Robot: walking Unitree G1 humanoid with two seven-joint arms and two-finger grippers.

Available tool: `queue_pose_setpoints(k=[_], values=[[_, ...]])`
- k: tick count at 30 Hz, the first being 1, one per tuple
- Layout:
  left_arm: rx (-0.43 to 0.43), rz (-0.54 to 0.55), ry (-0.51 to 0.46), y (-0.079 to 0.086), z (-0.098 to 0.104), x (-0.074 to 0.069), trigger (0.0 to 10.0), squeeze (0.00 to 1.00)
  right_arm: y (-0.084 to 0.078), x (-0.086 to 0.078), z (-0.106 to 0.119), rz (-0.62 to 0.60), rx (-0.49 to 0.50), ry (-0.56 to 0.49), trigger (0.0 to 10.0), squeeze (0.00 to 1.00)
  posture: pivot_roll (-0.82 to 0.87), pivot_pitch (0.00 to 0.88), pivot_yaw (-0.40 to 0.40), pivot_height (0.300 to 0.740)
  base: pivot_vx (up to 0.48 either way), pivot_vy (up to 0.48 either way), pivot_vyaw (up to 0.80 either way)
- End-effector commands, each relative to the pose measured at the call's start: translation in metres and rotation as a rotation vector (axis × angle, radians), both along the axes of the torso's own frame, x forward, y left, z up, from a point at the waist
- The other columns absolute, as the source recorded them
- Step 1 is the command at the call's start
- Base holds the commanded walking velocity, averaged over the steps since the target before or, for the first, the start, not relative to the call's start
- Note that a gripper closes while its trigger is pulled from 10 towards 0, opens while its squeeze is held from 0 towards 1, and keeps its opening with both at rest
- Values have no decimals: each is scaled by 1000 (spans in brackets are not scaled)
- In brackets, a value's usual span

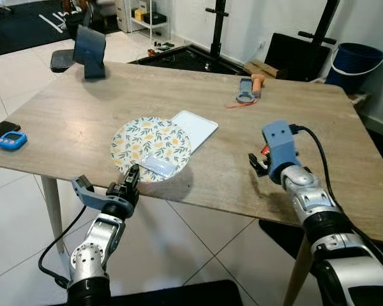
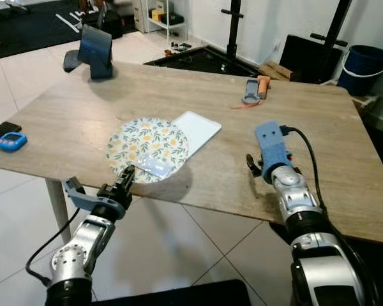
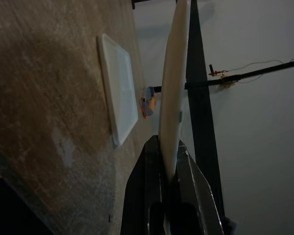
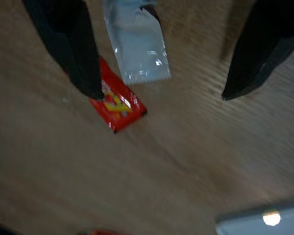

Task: Restocking fridge

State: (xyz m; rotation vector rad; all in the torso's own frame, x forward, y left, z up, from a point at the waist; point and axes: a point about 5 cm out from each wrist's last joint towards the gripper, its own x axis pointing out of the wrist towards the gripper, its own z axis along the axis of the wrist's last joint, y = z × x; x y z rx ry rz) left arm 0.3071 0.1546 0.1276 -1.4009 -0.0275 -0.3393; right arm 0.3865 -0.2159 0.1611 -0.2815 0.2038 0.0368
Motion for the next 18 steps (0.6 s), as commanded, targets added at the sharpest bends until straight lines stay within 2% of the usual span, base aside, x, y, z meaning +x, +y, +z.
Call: queue_pose_setpoints(k=[1, 3, 4, 5, 6, 12, 15, 18], values=[[-16, -6, 14, -2, -4, -6, 10000, 0, -6, -1, -3, -25, 20, 21, 10000, 1000, 7, 178, 16, 740, 0, 0, 0], [-14, -13, 10, -2, -1, -6, 10000, 0, -15, -1, -5, -66, 62, 39, 10000, 1000, 9, 189, 18, 740, 0, 0, 0], [-14, -14, 8, -1, 0, -6, 10000, 0, -19, -2, -5, -88, 89, 47, 10000, 729, 9, 193, 19, 740, 0, 0, 0], [-14, -14, 8, 0, 1, -7, 10000, 0, -23, -2, -5, -101, 109, 50, 10000, 576, 8, 199, 19, 740, 0, 0, 0], [-14, -10, 1, 3, 4, -7, 10000, 0, -31, -3, -3, -135, 160, 53, 10000, 0, 5, 205, 22, 740, 0, 0, 0], [-15, -4, -7, 7, 8, -7, 10000, 0, -43, -5, -3, -182, 211, 63, 10000, 0, 5, 208, 24, 740, 0, 0, 0], [-16, -3, -8, 7, 10, -7, 10000, 0, -51, -9, -9, -234, 280, 94, 10000, 0, 3, 210, 26, 740, 0, 0, 0], [-18, -6, -8, 6, 10, -7, 10000, 0, -53, -11, -12, -231, 305, 125, 10000, 0, 1, 212, 25, 740, 0, 0, 0]])
